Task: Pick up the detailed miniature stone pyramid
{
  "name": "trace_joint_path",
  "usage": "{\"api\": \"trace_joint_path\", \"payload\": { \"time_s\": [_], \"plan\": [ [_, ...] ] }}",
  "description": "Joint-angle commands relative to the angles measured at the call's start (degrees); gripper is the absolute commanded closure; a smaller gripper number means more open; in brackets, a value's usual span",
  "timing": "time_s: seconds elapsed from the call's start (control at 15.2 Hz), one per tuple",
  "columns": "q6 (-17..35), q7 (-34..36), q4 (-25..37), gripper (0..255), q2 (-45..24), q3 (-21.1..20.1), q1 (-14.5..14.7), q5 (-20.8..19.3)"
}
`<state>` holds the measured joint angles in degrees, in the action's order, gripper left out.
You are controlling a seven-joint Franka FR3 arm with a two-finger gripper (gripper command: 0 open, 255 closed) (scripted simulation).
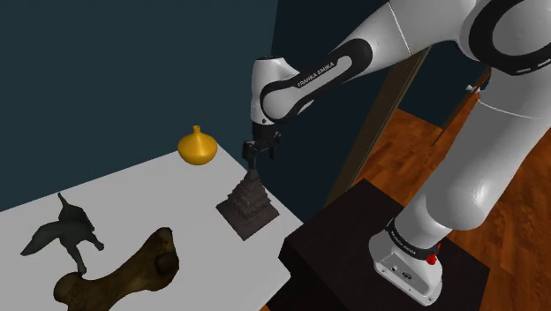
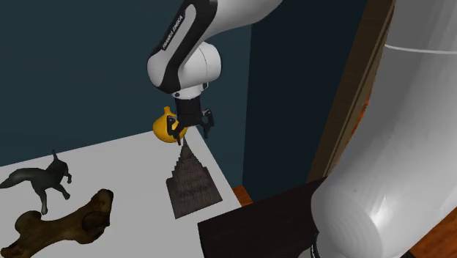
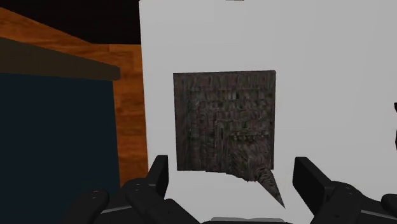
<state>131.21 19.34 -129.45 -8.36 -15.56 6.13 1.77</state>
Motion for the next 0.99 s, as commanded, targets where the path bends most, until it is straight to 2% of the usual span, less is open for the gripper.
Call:
{"api": "trace_joint_path", "payload": {
  "time_s": [0.0, 0.2, 0.66, 0.86, 0.92],
  "plan": [
    [1.9, 2.1, 3.2, 0, -5.3, 0.1, 0.9, -2.2],
    [3.4, 4.7, 8.0, 0, -12.1, 0.8, 2.6, -4.9],
    [7.7, 5.4, 8.0, 0, -16.5, 1.7, 3.3, -6.3],
    [8.1, 5.4, 8.0, 0, -16.8, 1.7, 3.3, -6.4],
    [8.1, 5.5, 8.0, 255, -16.8, 1.7, 3.3, -6.4]
  ]
}}
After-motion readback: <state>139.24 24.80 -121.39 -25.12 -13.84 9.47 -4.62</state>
